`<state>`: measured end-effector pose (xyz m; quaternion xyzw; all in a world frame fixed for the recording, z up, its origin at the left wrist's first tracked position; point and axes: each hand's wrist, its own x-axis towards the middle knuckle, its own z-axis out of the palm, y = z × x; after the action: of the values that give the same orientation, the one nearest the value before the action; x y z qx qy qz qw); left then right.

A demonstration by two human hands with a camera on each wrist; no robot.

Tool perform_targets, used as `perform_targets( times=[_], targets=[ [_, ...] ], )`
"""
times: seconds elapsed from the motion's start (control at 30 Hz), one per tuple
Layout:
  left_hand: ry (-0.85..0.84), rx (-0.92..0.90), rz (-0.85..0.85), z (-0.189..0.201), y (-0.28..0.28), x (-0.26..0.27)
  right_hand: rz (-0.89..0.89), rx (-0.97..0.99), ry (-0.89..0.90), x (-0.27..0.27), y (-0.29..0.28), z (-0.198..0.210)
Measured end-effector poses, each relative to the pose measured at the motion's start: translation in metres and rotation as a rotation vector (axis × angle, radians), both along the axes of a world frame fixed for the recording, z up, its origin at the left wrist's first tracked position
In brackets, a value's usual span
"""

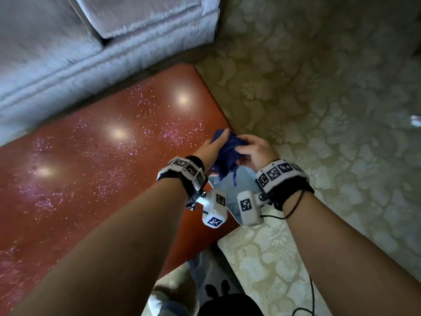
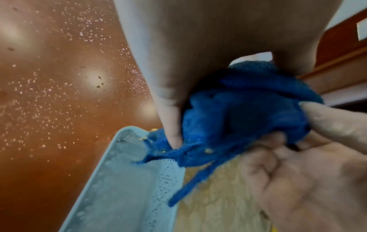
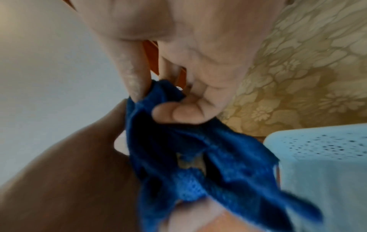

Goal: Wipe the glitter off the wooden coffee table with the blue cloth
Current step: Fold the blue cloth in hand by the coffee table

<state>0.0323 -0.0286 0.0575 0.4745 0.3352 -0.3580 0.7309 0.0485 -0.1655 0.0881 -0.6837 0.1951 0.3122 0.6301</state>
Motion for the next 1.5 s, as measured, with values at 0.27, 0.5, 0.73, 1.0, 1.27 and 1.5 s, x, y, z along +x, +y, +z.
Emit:
perform_targets(
  times=[0.27, 0.5, 0.73, 1.0, 1.27, 1.5],
  targets=[
    [-0.217, 0.376, 0.344, 0.048, 0.068, -0.023, 0.163, -0.113, -0.280, -0.001, 0.083, 0.044],
    [-0.164, 0.592, 0.505, 0.090, 0.162, -0.094, 0.443, -0.081, -0.319, -0.057, 0.196, 0.065],
    [-0.040, 0.527, 0.922, 0.104, 0.241, -0.228, 0.799, -0.118, -0.475, -0.154, 0.309, 0.083],
    [-0.205, 0.377, 1.344, 0.121, 0.295, -0.430, 0.990, -0.060, -0.560, -0.342, 0.395, 0.092],
    [-0.062, 0.454, 1.441, 0.139, 0.345, -0.616, 1.271, 0.100, -0.555, -0.523, 0.450, 0.119],
    [-0.033, 0.253, 1.655, 0.139, 0.384, -0.707, 1.338, 0.052, -0.384, -0.621, 0.497, 0.104]
  ],
)
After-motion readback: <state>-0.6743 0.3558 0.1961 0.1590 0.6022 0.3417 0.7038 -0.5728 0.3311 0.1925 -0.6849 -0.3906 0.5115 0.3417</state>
